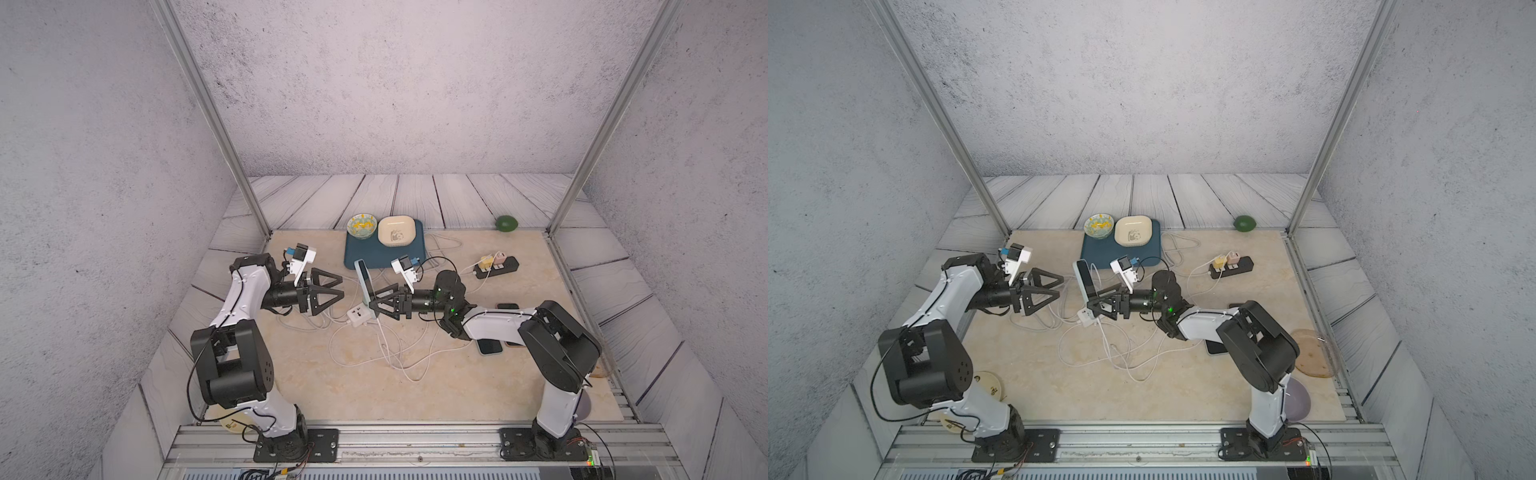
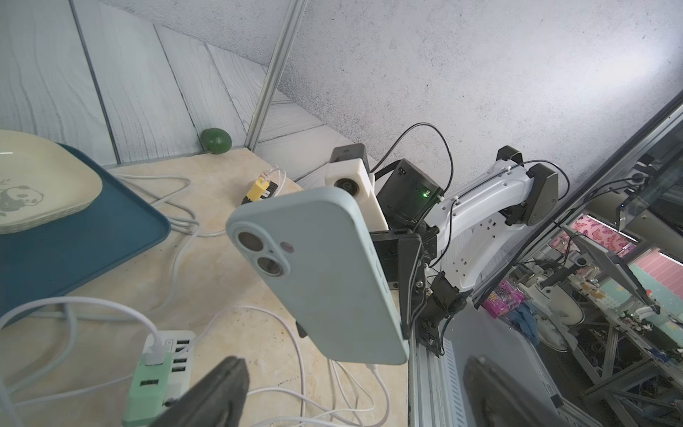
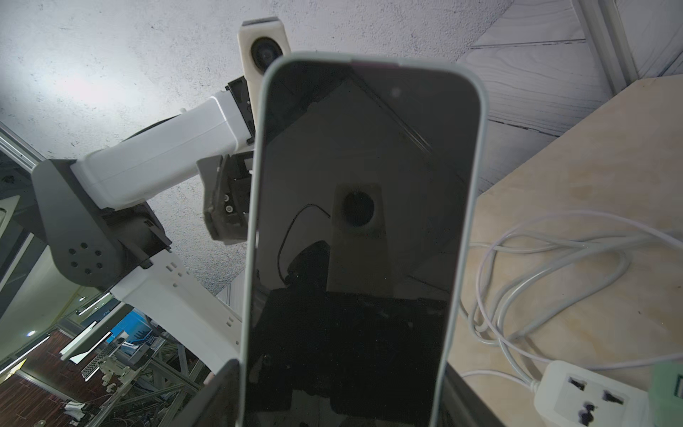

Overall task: Unplug the charging cable from the phone
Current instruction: Pick up the phone at the center of the board.

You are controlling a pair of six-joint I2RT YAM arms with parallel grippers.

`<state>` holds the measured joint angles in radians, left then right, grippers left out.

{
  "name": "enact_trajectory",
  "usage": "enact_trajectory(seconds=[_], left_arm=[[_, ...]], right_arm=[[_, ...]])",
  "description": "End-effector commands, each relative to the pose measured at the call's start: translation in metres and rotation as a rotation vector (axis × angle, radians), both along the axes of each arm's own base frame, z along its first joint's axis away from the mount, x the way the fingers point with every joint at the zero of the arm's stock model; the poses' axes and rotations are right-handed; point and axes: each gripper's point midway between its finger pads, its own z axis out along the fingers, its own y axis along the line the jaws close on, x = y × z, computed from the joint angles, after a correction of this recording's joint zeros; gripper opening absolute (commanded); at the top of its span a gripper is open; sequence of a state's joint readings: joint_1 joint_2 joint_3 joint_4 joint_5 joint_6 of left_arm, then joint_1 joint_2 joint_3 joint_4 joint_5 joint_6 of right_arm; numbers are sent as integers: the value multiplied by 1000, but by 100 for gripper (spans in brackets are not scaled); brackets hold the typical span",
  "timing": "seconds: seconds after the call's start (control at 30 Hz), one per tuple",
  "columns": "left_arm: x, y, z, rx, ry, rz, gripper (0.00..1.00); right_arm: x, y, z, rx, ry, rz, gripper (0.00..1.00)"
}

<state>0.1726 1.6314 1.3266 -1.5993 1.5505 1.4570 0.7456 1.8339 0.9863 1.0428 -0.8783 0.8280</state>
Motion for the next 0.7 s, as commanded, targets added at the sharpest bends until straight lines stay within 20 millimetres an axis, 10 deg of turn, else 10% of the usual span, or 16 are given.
enact_trajectory(seconds=[0.0,0.67], left_arm=[[-8,-5,32,-130,75,48,98],[-9,-12,37,-166,101,37,98]], right_arm=[[-15,-9,44,107,-105,28,51],[-30,7,61,196,-205,-116,50]])
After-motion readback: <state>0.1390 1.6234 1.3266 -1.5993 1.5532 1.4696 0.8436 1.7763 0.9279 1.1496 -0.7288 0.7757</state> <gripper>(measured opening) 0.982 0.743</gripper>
